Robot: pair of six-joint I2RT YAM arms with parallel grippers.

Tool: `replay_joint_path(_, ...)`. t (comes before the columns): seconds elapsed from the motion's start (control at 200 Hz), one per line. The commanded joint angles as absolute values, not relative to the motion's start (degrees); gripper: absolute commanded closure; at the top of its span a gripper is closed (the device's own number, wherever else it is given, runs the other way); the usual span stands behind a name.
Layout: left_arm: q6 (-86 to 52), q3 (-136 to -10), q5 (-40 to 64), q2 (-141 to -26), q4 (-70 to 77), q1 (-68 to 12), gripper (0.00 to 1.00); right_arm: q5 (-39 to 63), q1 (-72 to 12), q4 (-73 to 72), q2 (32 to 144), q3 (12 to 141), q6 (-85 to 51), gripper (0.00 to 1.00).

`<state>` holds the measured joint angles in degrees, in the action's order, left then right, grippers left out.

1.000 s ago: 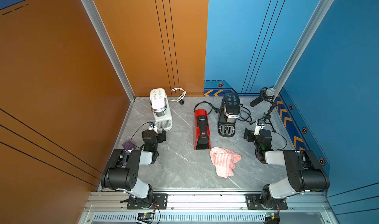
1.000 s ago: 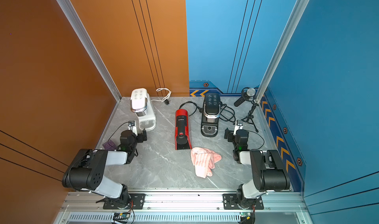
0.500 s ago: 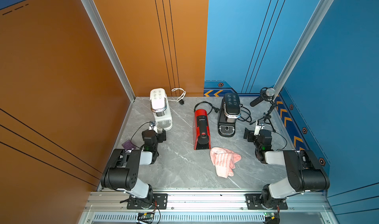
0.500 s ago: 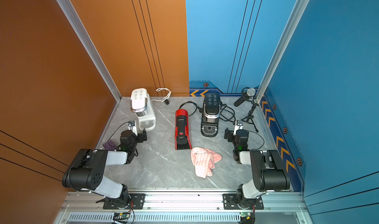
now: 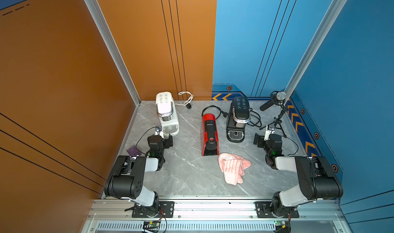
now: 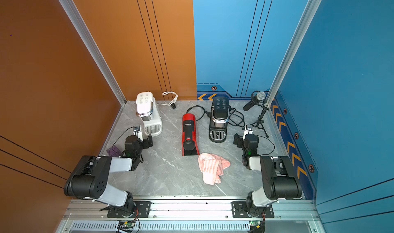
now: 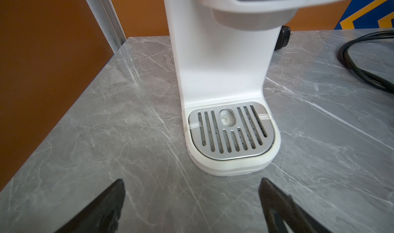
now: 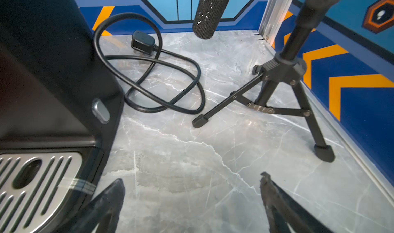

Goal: Wipe the surface of a coffee machine
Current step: Adjust the coffee machine at the center of the board.

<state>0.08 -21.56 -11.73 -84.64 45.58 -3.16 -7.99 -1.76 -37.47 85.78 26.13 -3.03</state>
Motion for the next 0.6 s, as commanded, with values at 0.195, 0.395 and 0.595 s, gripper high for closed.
replay_joint_path(0.195,-9.34,-40.47,-22.16,-57.74,-8.93,-6.99,0.02,-23.74,-5.54,18.57,78.24,53.74,-19.89,0.0)
replay_joint_path(0.395,-24.21,-47.48,-22.34,-46.16,-25.15,-7.41,0.02,-16.65,0.0,25.43,72.3,51.72,-36.4,0.0)
replay_joint_path(0.595,-31.92,-44.75,-14.38,-33.46,-26.26,-2.5,0.02,5.4,11.26,21.63,64.95,47.65,-38.5,0.13)
